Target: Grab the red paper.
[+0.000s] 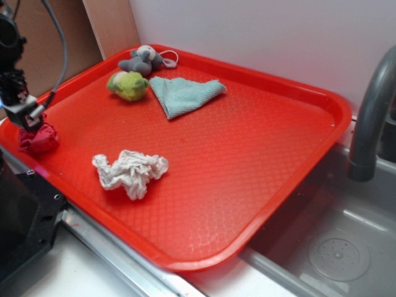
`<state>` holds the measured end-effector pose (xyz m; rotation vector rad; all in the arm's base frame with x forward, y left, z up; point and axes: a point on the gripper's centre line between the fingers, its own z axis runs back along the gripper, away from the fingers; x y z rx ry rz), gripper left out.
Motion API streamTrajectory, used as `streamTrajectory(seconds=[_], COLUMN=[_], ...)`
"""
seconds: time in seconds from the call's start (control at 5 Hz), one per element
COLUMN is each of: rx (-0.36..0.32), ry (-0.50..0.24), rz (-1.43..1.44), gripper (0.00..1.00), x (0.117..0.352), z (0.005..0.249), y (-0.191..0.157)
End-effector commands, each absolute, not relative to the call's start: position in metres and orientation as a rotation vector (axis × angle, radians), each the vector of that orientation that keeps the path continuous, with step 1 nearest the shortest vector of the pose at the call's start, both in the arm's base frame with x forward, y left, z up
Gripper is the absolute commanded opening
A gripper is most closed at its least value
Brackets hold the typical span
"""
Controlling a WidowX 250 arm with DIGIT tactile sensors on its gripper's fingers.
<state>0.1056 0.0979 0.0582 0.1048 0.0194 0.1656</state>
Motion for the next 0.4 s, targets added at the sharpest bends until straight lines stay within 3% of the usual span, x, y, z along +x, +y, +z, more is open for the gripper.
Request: streamTrajectory(seconds=[0.0,0.2], rx=[0.011,-0.048], ry=[0.035,0.021], rz=[0.098,0.121], gripper=[1.00,0.00], x=[0.128,0.124], z=[0.013,0.010], y=[0.088,0.078])
